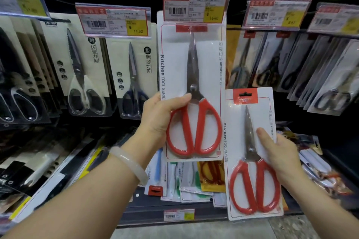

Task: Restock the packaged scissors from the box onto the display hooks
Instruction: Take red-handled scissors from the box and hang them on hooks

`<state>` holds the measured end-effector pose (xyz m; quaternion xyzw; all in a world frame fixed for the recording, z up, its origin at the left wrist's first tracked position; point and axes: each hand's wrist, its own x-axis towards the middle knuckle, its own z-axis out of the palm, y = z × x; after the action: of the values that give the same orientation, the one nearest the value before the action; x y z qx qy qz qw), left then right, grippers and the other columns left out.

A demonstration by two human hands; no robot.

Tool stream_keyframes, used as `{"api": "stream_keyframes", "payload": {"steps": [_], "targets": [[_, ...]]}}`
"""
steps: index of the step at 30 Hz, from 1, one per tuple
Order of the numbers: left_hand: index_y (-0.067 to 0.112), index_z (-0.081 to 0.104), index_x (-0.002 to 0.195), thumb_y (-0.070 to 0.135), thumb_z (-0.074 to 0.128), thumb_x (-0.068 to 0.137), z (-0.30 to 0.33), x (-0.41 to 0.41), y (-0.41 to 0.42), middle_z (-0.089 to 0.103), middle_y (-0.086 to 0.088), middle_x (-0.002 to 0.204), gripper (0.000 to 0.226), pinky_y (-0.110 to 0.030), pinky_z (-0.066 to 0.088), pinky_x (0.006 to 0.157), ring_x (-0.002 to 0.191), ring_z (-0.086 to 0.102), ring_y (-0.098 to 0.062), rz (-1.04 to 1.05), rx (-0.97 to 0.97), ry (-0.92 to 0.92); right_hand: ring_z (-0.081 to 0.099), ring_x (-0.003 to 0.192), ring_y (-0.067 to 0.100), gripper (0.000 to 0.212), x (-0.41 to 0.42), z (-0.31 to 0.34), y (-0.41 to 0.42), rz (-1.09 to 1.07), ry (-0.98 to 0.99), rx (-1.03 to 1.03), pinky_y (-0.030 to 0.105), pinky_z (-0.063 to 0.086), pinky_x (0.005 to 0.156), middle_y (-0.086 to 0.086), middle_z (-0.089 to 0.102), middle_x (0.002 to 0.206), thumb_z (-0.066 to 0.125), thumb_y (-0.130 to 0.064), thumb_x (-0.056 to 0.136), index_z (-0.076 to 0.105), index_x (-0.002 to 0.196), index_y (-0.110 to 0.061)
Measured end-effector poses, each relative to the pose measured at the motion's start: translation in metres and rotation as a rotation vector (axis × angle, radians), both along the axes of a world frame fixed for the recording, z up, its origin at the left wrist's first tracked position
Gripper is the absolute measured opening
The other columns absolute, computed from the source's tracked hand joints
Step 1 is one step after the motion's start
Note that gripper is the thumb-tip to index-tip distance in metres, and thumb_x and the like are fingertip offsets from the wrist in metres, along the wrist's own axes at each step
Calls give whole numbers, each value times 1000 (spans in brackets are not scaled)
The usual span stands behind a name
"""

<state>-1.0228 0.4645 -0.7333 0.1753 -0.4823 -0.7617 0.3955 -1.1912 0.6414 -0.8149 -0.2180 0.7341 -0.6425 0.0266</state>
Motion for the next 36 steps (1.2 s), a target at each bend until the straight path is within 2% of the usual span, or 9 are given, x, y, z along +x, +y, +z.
{"api": "stream_keyframes", "payload": {"steps": [4, 9, 19, 22, 24, 27, 29, 32, 36], "targets": [[9, 69, 85, -6, 66, 75, -5, -2, -5, 73, -4, 74, 19, -29, 58, 71, 67, 69, -17, 32, -20, 6, 58, 75, 4, 10, 2, -6, -3, 19, 6, -6, 7, 45, 56, -6, 63, 85, 56, -26, 90, 63, 91, -18], [8, 69, 87, -3, 67, 76, -7, -8, -9, 73, -2, 71, 16, -26, 59, 66, 63, 68, -14, 54, 19, -42, 63, 81, 17, 7, 2, -12, -7, 51, -40, -16, 33, 48, 81, 0, 67, 91, 59, -31, 88, 63, 82, -31], [4, 68, 98, 6, 74, 74, -11, -17, -26, 75, -4, 73, 25, -24, 56, 55, 60, 71, -14, 61, 58, -138, 63, 81, 13, 9, 4, -9, -8, 48, -65, -49, 35, 48, 85, -10, 66, 87, 59, -31, 87, 63, 79, -31], [6, 61, 109, 24, 79, 71, -19, -20, -33, 72, -10, 99, 46, -30, 58, 72, 80, 71, -17, 142, -63, -307, 64, 83, 12, 10, 9, -7, -6, 68, -90, -87, 34, 48, 85, -8, 67, 89, 59, -27, 88, 63, 81, -30], [12, 50, 115, 36, 81, 67, -30, -19, -29, 63, -5, 107, 61, -33, 52, 89, 97, 64, -18, 364, -194, -404, 64, 85, 12, 10, 11, -8, -5, 62, -90, -101, 32, 48, 85, -4, 68, 93, 59, -27, 89, 63, 81, -31], [16, 47, 117, 39, 73, 75, -54, -4, 6, 54, -2, 115, 55, -24, 43, 95, 107, 53, -16, 622, -326, -365, 67, 78, 4, 9, 17, -6, -8, 57, -104, -150, 21, 51, 75, -5, 70, 92, 59, -26, 89, 64, 82, -30], [17, 50, 111, 33, 70, 78, -79, 6, 35, 58, -1, 106, 42, -11, 45, 80, 98, 55, -12, 345, -284, -357, 66, 70, -1, 9, 21, -7, -13, 65, -141, -165, 13, 53, 65, -9, 69, 85, 60, -27, 88, 65, 80, -28], [15, 55, 119, 39, 74, 69, -105, 13, 67, 68, -2, 108, 59, -17, 52, 76, 96, 66, -12, -301, -20, -419, 69, 82, 16, 12, 31, -11, -19, 91, -200, -130, 30, 55, 76, -1, 72, 88, 64, -34, 85, 67, 78, -24], [12, 65, 109, 16, 63, 85, -112, 6, 79, 73, -12, 102, 24, -33, 59, 74, 88, 71, -23, -357, 87, -402, 68, 82, 19, 18, 40, -12, -20, 68, -280, -82, 31, 54, 80, 1, 71, 87, 64, -36, 86, 64, 73, -22]]}}
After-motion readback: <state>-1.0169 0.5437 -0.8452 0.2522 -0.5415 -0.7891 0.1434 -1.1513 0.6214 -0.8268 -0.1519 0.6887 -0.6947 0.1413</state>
